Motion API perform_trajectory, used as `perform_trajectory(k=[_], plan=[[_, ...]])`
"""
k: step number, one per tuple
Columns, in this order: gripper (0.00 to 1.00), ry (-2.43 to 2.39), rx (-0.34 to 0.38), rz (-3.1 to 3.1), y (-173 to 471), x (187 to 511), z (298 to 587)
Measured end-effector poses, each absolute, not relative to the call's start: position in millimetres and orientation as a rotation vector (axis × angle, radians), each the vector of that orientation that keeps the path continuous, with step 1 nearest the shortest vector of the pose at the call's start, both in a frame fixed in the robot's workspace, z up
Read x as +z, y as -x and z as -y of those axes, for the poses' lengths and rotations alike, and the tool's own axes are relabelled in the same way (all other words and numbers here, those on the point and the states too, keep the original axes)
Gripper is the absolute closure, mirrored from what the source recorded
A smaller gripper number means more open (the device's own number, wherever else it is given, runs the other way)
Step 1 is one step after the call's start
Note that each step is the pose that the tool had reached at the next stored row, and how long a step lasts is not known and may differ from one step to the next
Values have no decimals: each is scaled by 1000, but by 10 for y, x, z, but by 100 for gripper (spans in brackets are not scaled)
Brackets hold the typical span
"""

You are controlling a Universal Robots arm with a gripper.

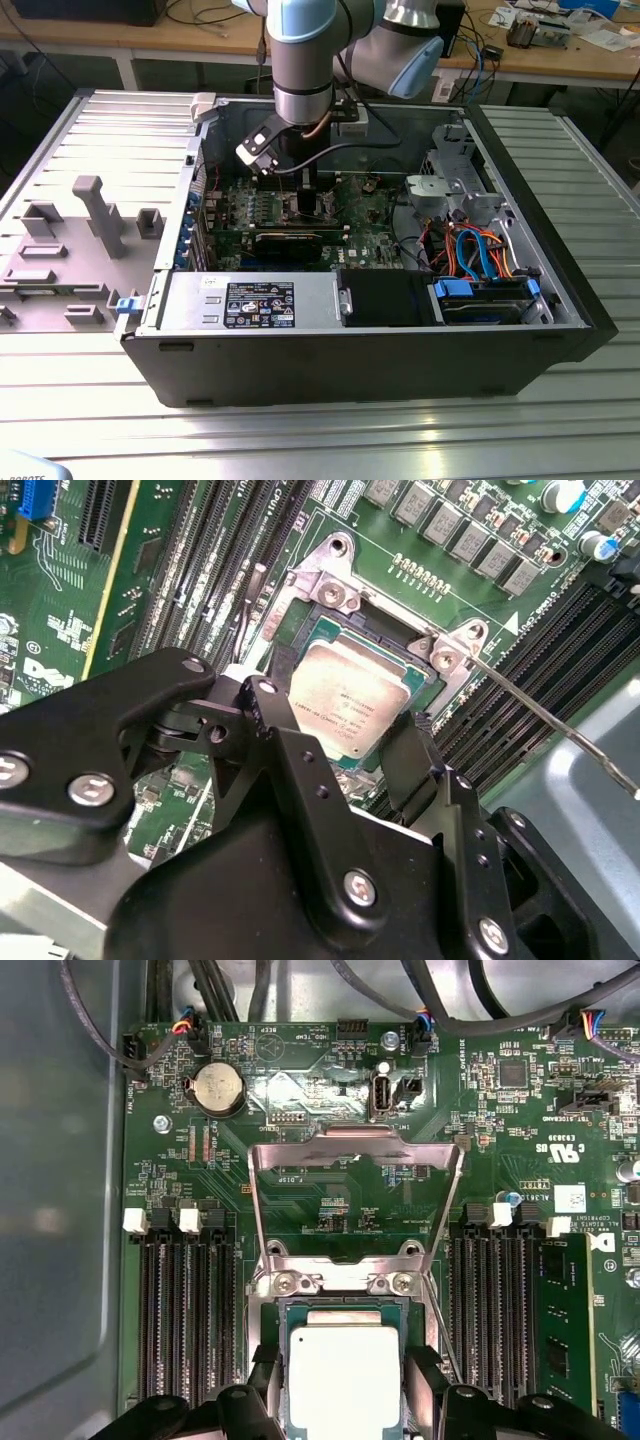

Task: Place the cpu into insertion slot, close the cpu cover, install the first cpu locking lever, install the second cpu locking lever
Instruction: 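Place the cpu into insertion slot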

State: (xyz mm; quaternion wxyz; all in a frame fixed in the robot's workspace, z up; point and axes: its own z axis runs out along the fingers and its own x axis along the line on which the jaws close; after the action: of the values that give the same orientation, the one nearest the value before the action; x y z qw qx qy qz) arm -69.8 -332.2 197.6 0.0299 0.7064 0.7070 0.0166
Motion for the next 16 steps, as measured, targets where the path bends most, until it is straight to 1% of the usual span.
perform_trajectory(k=[11, 12, 13, 14, 15, 16], plan=[[38, -2178, 50, -2179, 697, 2116, 3321], [40, -2178, 51, -2179, 697, 2134, 3321], [47, -2178, 51, -2179, 698, 2153, 3321], [47, -2178, 50, -2179, 698, 2164, 3321], [59, -2178, 51, -2179, 697, 2165, 3321], [59, -2178, 51, -2179, 697, 2165, 3320]])
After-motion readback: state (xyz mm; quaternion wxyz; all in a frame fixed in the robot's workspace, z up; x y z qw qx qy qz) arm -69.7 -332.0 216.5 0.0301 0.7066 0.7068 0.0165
